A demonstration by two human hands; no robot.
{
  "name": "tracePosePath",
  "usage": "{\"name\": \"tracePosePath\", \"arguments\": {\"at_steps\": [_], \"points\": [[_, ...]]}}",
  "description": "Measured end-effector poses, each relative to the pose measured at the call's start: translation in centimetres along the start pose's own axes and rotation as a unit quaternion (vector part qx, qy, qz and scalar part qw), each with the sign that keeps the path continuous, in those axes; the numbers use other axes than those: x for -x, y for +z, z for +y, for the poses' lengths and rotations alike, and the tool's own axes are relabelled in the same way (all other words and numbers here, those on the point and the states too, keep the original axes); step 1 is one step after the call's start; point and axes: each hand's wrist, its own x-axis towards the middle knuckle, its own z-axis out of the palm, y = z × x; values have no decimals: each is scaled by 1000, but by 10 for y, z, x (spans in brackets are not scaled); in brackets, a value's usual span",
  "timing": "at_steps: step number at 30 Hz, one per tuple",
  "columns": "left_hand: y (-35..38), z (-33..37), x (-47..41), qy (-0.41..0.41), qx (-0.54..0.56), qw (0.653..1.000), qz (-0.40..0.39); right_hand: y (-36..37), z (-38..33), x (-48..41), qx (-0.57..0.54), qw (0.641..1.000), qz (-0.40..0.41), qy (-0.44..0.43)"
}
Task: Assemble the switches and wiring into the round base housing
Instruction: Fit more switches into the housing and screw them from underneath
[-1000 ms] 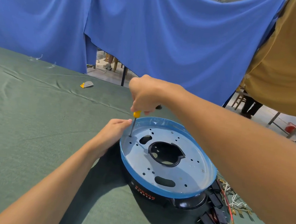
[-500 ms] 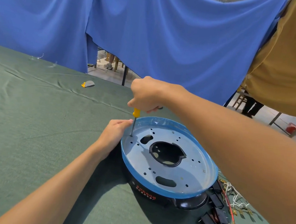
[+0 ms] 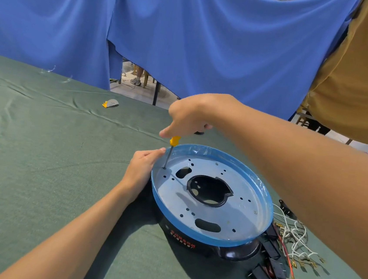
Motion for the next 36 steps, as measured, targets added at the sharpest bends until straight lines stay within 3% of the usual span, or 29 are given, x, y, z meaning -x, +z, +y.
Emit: {"name": "tracePosePath", "arguments": {"at_steps": [2,8,14,17,21,27,32,36], "points": [[0,-1,-1,2,0,1000,3,-3,1,0,13,1000,-20,-9],[1,-3,-2,4,-1,1000,8,4,-1,-1,39,998,42,-34],[0,-6,-6,15,0,1000,10,-1,1,5,45,997,-42,-48],[0,-7,-7,16,1,1000,11,3,-2,6,77,994,19,-78],[1,-8,-7,13,-5,1000,14,7,-4,0,56,995,39,-74],[0,-8,-7,22,-8,1000,9,0,1,-1,-7,998,-39,-54],[1,-7,-6,19,-5,1000,15,-8,1,2,-30,995,36,-91],[0,-7,-6,23,-9,1000,10,0,-2,-5,-37,994,36,-93]]}}
